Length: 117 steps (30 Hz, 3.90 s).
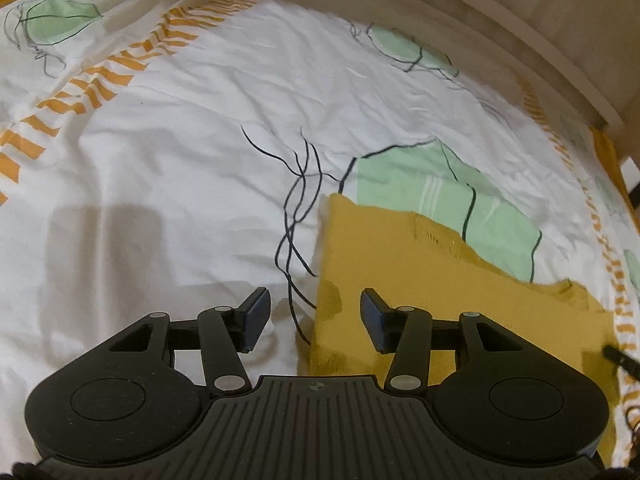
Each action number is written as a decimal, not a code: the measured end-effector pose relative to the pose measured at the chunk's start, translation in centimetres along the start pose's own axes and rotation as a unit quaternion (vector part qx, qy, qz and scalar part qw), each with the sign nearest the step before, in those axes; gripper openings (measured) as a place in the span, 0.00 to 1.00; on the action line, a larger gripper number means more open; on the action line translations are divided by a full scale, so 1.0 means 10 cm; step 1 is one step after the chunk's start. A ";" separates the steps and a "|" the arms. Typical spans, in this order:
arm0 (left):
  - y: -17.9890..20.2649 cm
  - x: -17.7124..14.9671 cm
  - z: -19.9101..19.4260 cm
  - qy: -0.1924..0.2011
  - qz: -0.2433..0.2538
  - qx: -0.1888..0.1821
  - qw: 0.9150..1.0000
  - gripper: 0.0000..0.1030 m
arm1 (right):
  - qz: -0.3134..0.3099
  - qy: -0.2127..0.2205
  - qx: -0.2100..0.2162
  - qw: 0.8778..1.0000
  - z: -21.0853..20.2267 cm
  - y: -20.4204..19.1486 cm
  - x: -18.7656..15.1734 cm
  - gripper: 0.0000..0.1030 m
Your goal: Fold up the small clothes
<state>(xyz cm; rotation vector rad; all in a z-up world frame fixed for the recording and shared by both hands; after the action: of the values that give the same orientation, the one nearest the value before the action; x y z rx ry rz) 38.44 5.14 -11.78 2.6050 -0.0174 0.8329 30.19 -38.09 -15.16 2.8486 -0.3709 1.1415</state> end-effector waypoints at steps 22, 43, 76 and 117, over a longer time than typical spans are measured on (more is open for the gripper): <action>0.03 -0.69 -0.31 -0.041 0.076 0.030 0.996 0.48 | 0.119 -0.054 0.042 0.991 -0.66 0.50 -0.59 0.84; -0.12 -1.91 -1.35 -0.009 -0.001 -0.024 1.000 0.48 | 0.176 -0.093 0.090 0.976 -1.68 0.66 -1.67 0.97; 0.04 -2.62 -1.57 -0.097 0.062 -0.011 0.993 0.75 | 0.146 -0.129 0.190 0.962 -1.98 0.37 -2.13 1.00; 0.03 -2.58 -1.49 -0.094 0.038 -0.010 0.995 0.73 | 0.154 -0.183 0.215 0.947 -2.00 0.20 -2.24 1.00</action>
<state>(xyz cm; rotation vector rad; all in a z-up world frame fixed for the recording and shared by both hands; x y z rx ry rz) 8.92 7.73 -15.06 2.6688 -0.1773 0.6062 0.56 -32.74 -16.13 3.4994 -0.6807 0.7955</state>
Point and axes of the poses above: each gripper's, at about its wrist camera, not at the fingertips, and z roughly the way its jaws point, y to its right, x to its top, the point moved 8 cm from there along z, roughly the way its jaws point, and after that the axes turned 9 degrees about -x, right-handed, at the moved point
